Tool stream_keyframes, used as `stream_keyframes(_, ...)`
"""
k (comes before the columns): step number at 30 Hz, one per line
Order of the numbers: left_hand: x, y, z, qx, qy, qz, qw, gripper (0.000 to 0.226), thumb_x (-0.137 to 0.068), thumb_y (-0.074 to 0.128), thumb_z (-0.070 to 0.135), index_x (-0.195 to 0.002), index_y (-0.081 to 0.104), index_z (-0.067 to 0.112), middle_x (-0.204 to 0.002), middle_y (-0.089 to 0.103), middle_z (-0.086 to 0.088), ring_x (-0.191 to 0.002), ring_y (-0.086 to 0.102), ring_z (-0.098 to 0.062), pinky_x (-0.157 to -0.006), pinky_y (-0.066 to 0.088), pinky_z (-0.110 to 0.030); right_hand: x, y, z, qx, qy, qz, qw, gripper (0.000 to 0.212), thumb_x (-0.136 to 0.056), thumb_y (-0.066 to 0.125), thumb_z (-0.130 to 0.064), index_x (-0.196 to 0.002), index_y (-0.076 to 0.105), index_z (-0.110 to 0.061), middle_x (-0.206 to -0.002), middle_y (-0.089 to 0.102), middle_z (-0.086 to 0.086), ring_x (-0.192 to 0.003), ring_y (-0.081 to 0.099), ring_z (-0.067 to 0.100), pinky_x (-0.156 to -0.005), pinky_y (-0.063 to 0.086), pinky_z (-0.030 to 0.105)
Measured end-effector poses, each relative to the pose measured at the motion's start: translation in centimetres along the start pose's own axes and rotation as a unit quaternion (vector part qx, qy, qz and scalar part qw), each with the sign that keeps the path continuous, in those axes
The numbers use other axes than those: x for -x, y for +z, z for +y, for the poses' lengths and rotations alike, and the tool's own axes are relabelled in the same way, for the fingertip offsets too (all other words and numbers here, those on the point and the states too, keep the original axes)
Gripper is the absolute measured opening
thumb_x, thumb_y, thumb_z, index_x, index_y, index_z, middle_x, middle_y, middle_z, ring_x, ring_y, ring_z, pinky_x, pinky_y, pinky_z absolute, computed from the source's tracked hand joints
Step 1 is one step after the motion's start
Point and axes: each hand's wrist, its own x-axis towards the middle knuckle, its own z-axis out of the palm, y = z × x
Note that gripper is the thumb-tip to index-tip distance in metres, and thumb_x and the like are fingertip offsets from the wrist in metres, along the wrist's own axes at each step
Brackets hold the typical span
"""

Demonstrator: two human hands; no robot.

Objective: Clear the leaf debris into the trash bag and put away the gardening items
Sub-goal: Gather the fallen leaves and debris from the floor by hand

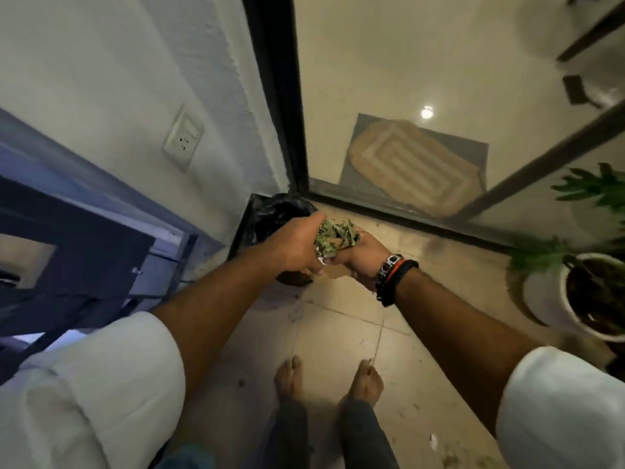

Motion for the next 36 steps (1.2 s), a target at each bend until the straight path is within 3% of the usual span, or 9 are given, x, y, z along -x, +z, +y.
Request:
stream_keyframes(3, -4.3, 0.9, -6.0, 0.028, -0.025, 0.025, 0.999, 0.082, -0.056, 0.096, 0.019, -0.121, 0.046, 0.017, -0.11, 0.058, 0.003, -0.099, 0.057, -0.017, -0.07, 0.05, -0.029, -7.6, 0.8, 1.8, 0.027, 0.002, 0.001, 1.0, 0.054, -0.063, 0.064, 0.025, -0.112, 0.06, 0.002, -0.114, 0.064, 0.026, -0.111, 0.06, 0.042, -0.097, 0.05, 0.049)
stream_keyframes(9, -12.3, 4.5, -16.6, 0.047, -0.062, 0.097, 0.992, 0.084, -0.057, 0.094, 0.014, -0.127, 0.05, 0.009, -0.123, 0.063, -0.012, -0.113, 0.06, -0.028, -0.094, 0.051, -0.043, -21.6, 1.7, 6.9, 0.097, 0.009, 0.012, 0.995, 0.066, -0.044, 0.077, 0.002, -0.109, 0.068, -0.008, -0.109, 0.072, 0.014, -0.106, 0.066, 0.035, -0.095, 0.052, 0.051)
stream_keyframes(13, -15.7, 8.2, -21.7, 0.136, -0.104, 0.138, 0.976, 0.083, -0.068, 0.087, 0.012, -0.14, 0.046, 0.012, -0.134, 0.058, -0.011, -0.122, 0.055, -0.029, -0.093, 0.047, -0.034, -25.7, 2.7, 8.5, 0.206, 0.009, 0.065, 0.976, 0.049, -0.071, 0.077, -0.002, -0.118, 0.066, -0.012, -0.101, 0.067, 0.001, -0.088, 0.063, 0.019, -0.073, 0.052, 0.027)
stream_keyframes(17, -17.7, 11.3, -25.1, 0.172, -0.147, 0.111, 0.968, 0.103, -0.075, 0.085, 0.027, -0.156, 0.021, 0.019, -0.15, 0.042, -0.013, -0.136, 0.043, -0.031, -0.108, 0.039, -0.037, -28.8, 3.0, 10.4, 0.277, 0.032, 0.063, 0.958, 0.066, -0.084, 0.07, -0.007, -0.144, 0.042, -0.01, -0.139, 0.053, 0.009, -0.129, 0.049, 0.027, -0.103, 0.041, 0.031)
stream_keyframes(19, -18.3, 12.1, -26.0, 0.197, -0.175, 0.118, 0.957, 0.104, -0.078, 0.082, 0.029, -0.157, 0.015, 0.022, -0.153, 0.038, -0.014, -0.14, 0.039, -0.033, -0.114, 0.037, -0.044, -29.5, 2.8, 11.1, 0.281, 0.041, 0.069, 0.956, 0.081, -0.085, 0.071, -0.01, -0.152, 0.026, -0.015, -0.149, 0.042, 0.007, -0.135, 0.042, 0.027, -0.107, 0.037, 0.031)
stream_keyframes(22, -18.2, 13.1, -27.0, 0.221, -0.217, 0.131, 0.942, 0.096, -0.085, 0.074, 0.028, -0.158, 0.012, 0.025, -0.156, 0.035, -0.013, -0.143, 0.036, -0.032, -0.117, 0.033, -0.046, -30.3, 1.6, 12.4, 0.301, 0.045, 0.095, 0.948, 0.074, -0.086, 0.066, -0.022, -0.15, 0.031, -0.025, -0.147, 0.046, 0.003, -0.131, 0.046, 0.028, -0.109, 0.041, 0.041)
stream_keyframes(28, -15.5, 13.5, -26.1, 0.317, -0.25, 0.109, 0.908, 0.094, -0.084, 0.073, 0.015, -0.157, 0.016, 0.028, -0.157, 0.033, -0.009, -0.141, 0.037, -0.03, -0.113, 0.039, -0.047, -26.3, 0.4, 12.1, 0.201, 0.079, 0.107, 0.971, 0.069, -0.089, 0.051, 0.006, -0.148, 0.032, -0.025, -0.141, 0.049, 0.013, -0.122, 0.054, 0.036, -0.09, 0.054, 0.043)
stream_keyframes(32, -12.0, 14.0, -22.2, 0.369, -0.24, 0.105, 0.892, 0.083, -0.086, 0.066, 0.005, -0.155, 0.026, 0.027, -0.154, 0.041, -0.004, -0.137, 0.044, -0.024, -0.111, 0.043, -0.046, -20.3, -0.9, 12.5, 0.082, 0.07, 0.124, 0.986, 0.067, -0.087, 0.052, 0.011, -0.142, 0.039, -0.025, -0.137, 0.052, 0.014, -0.116, 0.058, 0.034, -0.097, 0.05, 0.055)
stream_keyframes(36, -7.7, 15.0, -15.9, 0.398, -0.207, 0.074, 0.891, 0.078, -0.088, 0.055, -0.007, -0.155, 0.028, 0.023, -0.152, 0.042, -0.002, -0.134, 0.046, -0.022, -0.111, 0.043, -0.041, -11.6, -1.8, 13.1, -0.055, 0.079, 0.17, 0.981, 0.053, -0.09, 0.047, 0.009, -0.124, 0.053, -0.032, -0.117, 0.061, 0.001, -0.11, 0.059, 0.022, -0.096, 0.051, 0.049)
